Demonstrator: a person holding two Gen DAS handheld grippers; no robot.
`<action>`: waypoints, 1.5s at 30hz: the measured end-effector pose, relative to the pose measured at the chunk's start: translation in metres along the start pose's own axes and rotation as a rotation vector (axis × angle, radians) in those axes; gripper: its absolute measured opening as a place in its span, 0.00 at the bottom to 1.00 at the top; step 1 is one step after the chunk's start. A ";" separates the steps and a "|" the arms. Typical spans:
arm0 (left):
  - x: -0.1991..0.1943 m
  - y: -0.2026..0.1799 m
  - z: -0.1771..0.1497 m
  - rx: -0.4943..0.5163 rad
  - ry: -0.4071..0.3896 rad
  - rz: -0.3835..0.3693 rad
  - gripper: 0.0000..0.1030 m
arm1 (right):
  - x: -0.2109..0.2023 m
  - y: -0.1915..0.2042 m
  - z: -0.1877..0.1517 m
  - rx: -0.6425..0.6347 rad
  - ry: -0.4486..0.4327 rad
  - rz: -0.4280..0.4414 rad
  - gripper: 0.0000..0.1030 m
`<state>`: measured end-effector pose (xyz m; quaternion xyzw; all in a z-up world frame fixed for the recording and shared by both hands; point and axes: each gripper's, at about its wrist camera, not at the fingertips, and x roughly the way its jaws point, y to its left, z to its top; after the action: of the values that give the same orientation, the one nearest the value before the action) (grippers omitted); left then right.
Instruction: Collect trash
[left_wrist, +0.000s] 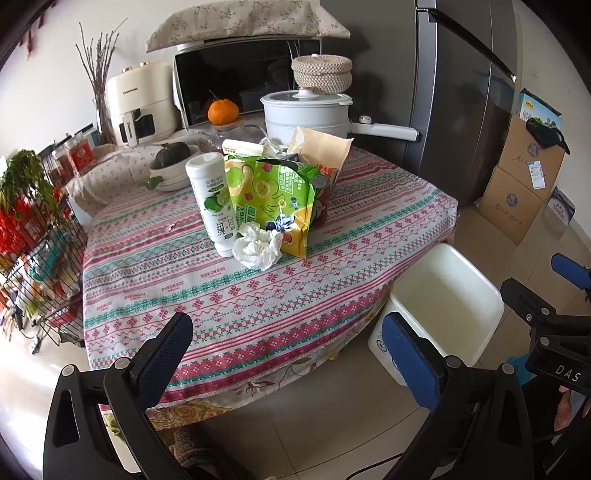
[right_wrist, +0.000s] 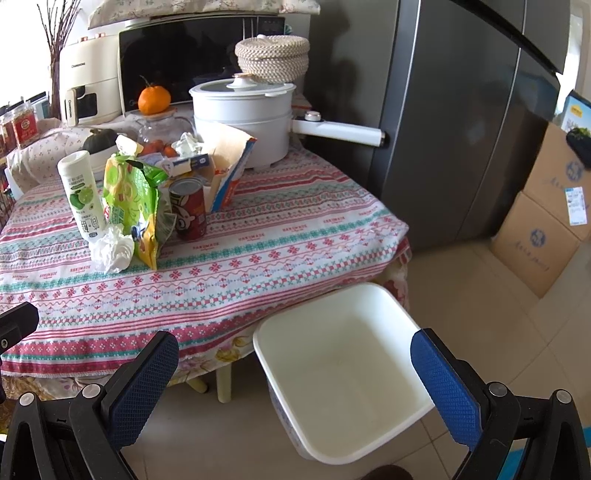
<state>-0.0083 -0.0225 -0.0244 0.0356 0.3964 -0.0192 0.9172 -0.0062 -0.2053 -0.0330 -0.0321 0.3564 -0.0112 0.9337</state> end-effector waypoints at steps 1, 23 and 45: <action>0.000 0.000 0.000 0.000 0.000 0.000 1.00 | 0.000 0.000 0.000 0.000 0.000 0.000 1.00; 0.000 0.001 -0.001 -0.001 -0.002 -0.001 1.00 | 0.002 0.003 -0.001 -0.008 0.003 0.000 1.00; 0.002 0.005 0.000 -0.029 0.022 -0.068 1.00 | 0.005 0.005 -0.004 -0.015 0.014 0.016 1.00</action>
<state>-0.0062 -0.0177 -0.0255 0.0090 0.4079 -0.0444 0.9119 -0.0047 -0.2009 -0.0398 -0.0363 0.3635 -0.0011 0.9309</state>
